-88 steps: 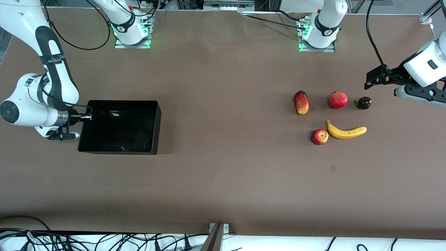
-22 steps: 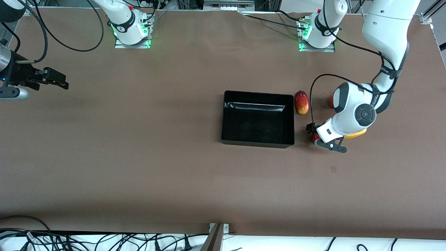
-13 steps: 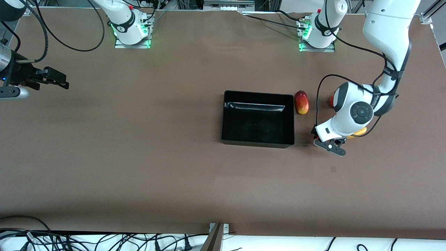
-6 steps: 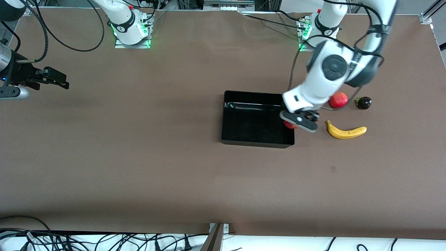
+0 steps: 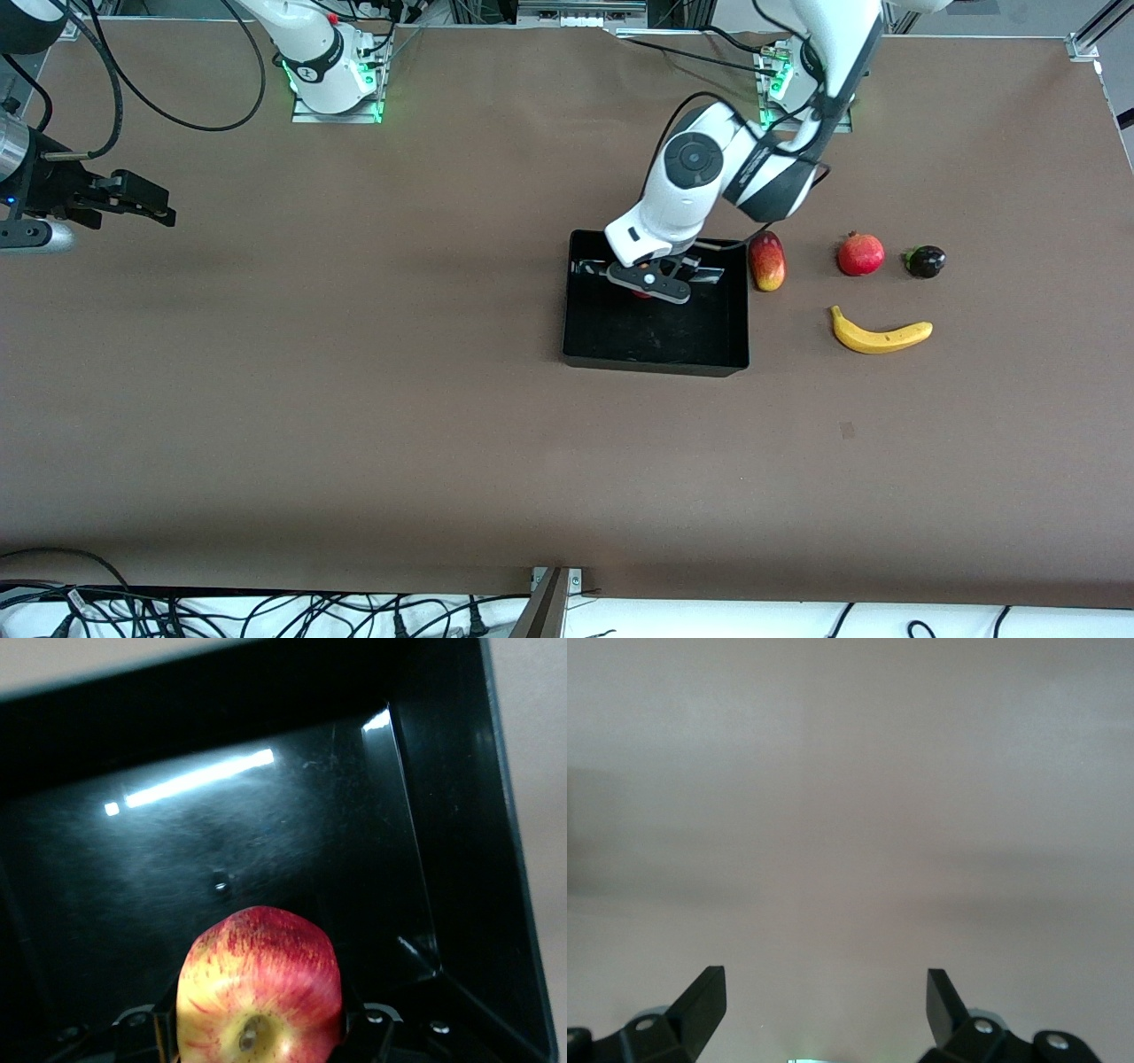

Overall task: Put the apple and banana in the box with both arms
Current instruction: 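Carry the red apple with the left gripper over the black box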

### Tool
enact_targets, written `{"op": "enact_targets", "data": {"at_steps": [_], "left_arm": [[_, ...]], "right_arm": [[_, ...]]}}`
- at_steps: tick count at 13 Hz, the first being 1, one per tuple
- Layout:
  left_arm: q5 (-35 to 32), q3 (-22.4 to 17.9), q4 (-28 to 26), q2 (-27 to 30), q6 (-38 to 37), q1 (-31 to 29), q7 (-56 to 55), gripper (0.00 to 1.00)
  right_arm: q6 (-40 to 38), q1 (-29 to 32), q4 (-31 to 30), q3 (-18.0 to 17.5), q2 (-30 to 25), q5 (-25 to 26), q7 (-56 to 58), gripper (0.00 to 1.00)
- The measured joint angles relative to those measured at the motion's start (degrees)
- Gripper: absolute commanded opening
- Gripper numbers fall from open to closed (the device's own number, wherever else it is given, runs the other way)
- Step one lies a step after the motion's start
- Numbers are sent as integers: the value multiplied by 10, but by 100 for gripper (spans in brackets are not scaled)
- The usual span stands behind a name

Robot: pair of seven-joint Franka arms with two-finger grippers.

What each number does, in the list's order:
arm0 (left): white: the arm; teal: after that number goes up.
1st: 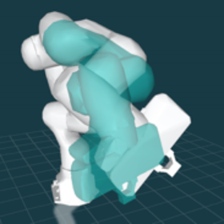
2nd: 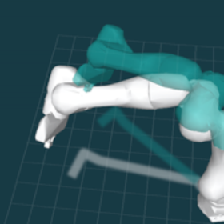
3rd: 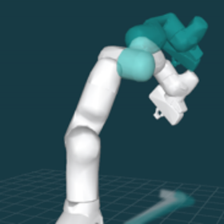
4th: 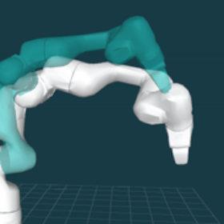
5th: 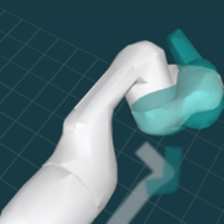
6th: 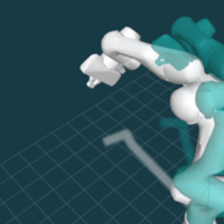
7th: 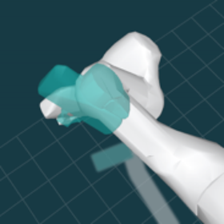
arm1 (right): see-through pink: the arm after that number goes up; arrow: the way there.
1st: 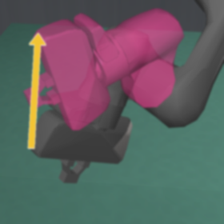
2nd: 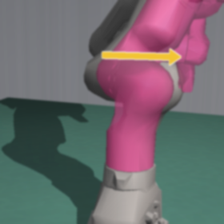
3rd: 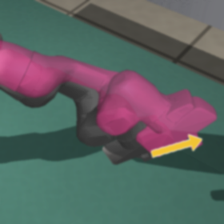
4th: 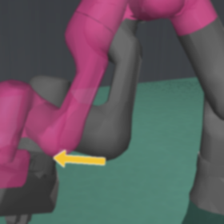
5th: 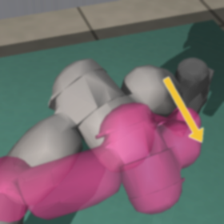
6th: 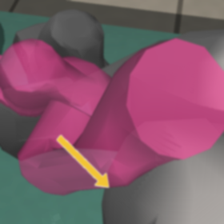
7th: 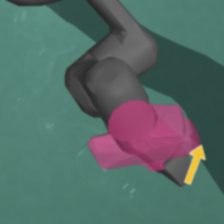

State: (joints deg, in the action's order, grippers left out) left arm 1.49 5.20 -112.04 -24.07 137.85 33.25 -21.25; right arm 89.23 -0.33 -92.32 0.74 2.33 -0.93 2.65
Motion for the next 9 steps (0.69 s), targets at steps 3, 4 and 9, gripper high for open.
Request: {"op": "enact_targets", "data": {"at_steps": [3, 4, 9], "left_arm": [[19, -1, 21, -50, 31, 3, -6, 0], [31, -2, 27, -58, 31, 3, -6, 0], [46, -2, 35, -90, 58, 13, -8, 0]], "right_arm": [[0, 0, 0, 0, 0, 0, 0, 100], [0, 0, 0, 0, 0, 0, 0, 100], [0, 0, 0, 0, 0, 0, 0, 100]]}}
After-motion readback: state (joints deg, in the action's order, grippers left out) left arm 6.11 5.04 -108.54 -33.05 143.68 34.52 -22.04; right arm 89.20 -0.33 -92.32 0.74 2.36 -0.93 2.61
